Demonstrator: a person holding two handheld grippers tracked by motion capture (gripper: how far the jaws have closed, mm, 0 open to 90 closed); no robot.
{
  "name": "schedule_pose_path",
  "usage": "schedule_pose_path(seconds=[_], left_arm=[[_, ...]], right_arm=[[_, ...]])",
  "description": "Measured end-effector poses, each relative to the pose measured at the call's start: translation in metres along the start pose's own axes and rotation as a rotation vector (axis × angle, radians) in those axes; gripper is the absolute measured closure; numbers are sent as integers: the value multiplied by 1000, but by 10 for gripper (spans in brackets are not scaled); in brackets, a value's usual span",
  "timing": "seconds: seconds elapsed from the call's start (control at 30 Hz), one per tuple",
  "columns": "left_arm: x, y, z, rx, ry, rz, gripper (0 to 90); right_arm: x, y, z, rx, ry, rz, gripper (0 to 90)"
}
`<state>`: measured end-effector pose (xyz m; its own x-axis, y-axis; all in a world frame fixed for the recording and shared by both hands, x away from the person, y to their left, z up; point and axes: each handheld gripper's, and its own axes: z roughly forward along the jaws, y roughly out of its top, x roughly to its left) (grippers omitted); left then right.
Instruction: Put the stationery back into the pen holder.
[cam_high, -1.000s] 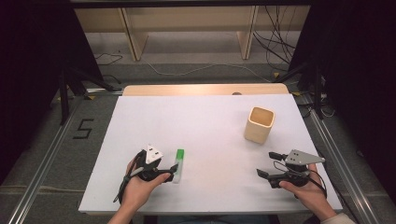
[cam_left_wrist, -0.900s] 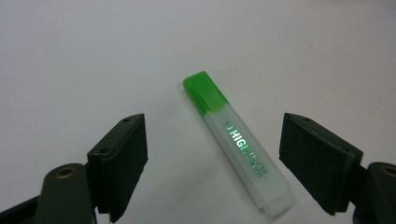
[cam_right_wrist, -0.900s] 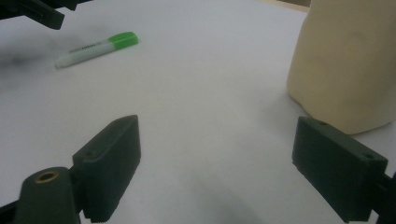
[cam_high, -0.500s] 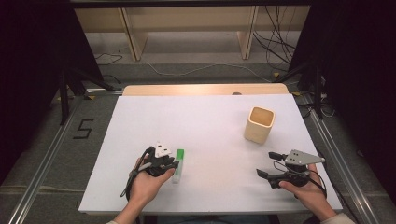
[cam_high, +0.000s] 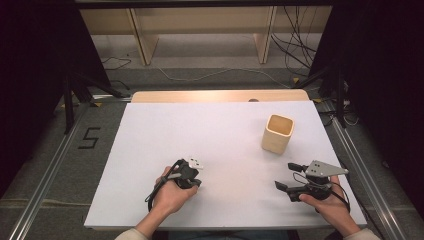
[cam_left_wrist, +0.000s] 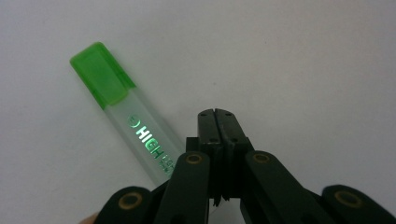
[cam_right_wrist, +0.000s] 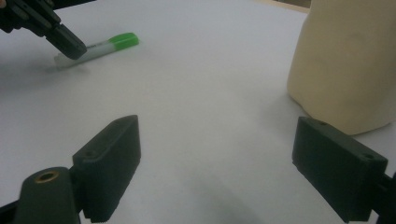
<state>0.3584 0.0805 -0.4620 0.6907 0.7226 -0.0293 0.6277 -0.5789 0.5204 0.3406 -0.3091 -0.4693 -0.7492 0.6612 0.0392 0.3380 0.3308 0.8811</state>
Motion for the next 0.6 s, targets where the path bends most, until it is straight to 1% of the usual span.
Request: schedule_pose_path(seconds=[0.13, 0.17, 0.2, 0.27, 0.4, 0.43, 0.47, 0.57, 0.6], left_arm=[[1, -2, 3, 27, 13, 6, 899], [1, -2, 3, 26, 2, -3, 899], [1, -2, 4, 30, 0, -1, 899], [1, -2, 4, 34, 7, 6, 899], [2, -4, 3, 51, 4, 1, 899], [3, -5, 2, 54, 4, -5, 899], [4, -6, 2, 66, 5, -4, 899], [5, -7, 2, 70, 4, -15, 899], [6, -8, 1, 79, 5, -10, 899]], right_arm=[[0, 0, 1, -1, 3, 4, 160], [0, 0, 0, -2, 3, 2, 160], [0, 0, 0, -2, 3, 2, 161], [0, 0, 0, -2, 2, 3, 160], [0, 0, 0, -1, 4, 1, 160], [0, 0, 0, -2, 4, 2, 160], [0, 0, 0, 1, 2, 1, 160], [0, 0, 0, 1, 3, 1, 161], [0, 0, 0, 1, 3, 0, 160]])
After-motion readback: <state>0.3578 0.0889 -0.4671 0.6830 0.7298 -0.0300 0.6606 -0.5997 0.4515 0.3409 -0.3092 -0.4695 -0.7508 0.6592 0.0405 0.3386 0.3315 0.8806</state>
